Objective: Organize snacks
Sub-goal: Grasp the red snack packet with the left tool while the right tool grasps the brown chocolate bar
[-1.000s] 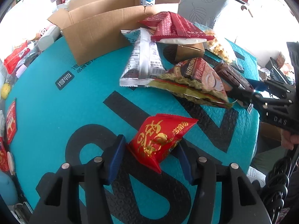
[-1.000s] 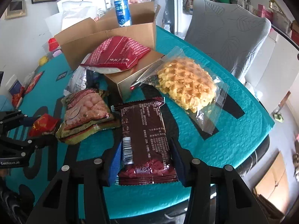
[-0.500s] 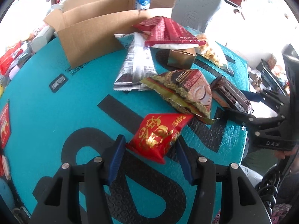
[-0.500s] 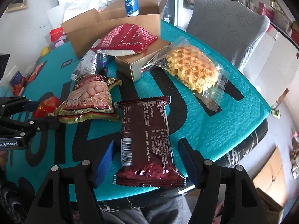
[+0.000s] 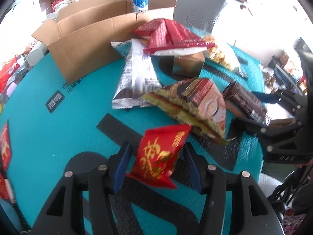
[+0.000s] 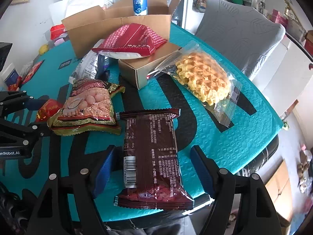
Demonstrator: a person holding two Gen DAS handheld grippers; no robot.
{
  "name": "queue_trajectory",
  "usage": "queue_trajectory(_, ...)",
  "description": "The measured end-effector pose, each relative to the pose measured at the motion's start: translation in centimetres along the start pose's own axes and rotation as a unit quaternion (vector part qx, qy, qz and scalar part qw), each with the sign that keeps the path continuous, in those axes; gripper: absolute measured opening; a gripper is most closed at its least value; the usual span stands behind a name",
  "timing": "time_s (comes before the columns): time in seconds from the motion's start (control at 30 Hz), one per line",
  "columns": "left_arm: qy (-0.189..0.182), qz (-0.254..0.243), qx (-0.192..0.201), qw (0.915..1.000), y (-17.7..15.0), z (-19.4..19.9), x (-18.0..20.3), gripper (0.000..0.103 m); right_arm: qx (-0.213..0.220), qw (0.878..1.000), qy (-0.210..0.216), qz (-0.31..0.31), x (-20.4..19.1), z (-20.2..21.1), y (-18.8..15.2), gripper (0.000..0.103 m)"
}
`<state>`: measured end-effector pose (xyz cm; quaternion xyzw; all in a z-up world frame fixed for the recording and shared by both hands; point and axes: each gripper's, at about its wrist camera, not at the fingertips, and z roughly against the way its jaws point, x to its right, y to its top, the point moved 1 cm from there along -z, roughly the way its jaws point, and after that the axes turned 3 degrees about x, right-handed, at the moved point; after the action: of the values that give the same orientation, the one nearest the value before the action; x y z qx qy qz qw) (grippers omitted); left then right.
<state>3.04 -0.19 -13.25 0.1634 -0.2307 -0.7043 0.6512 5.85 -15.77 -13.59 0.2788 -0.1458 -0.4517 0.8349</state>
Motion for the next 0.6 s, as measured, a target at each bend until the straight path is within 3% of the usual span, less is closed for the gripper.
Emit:
queue_trajectory(0.07, 0.002, 0.004, 0.002, 1.0000, 0.0, 0.0, 0.0, 0.051, 0.003, 1.000, -0.002, -0.001, 0.0, 0.1, -0.1, 0.077)
queue_trajectory(0.13, 0.012, 0.005, 0.003, 0.9999, 0.0, 0.2, 0.0, 0.039, 0.006, 1.000, -0.006, -0.001, -0.1, 0.2, -0.3, 0.075)
queue_trajectory(0.23, 0.002, 0.012, 0.001, 0.9999, -0.2, 0.5, -0.2, 0.034, 0.016, 1.000, -0.001, 0.003, -0.3, 0.6, -0.4, 0.051)
queue_trajectory(0.4, 0.003, 0.015, 0.016, 0.9998, -0.3, 1.7, 0.0, 0.034, 0.023, 1.000, 0.006, -0.020, 0.1, 1.1, -0.4, 0.046)
queue_trajectory(0.6, -0.011, 0.019, 0.030, 0.9993, -0.1, 3.4, 0.2, 0.034, 0.045, 0.994, 0.045, -0.084, 1.9, 3.0, -1.1, 0.046)
